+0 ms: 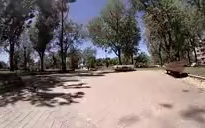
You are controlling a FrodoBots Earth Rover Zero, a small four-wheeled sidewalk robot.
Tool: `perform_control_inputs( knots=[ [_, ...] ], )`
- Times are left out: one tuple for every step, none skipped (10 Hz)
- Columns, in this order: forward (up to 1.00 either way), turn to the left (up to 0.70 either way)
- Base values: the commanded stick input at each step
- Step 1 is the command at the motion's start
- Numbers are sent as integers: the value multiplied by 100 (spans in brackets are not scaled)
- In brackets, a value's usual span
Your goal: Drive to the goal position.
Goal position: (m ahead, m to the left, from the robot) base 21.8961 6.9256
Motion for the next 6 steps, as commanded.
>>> perform_control_inputs(
  knots=[
    [70,35],
    [70,36],
    [70,27],
    [70,10],
    [70,1],
    [70,1]
  ],
)
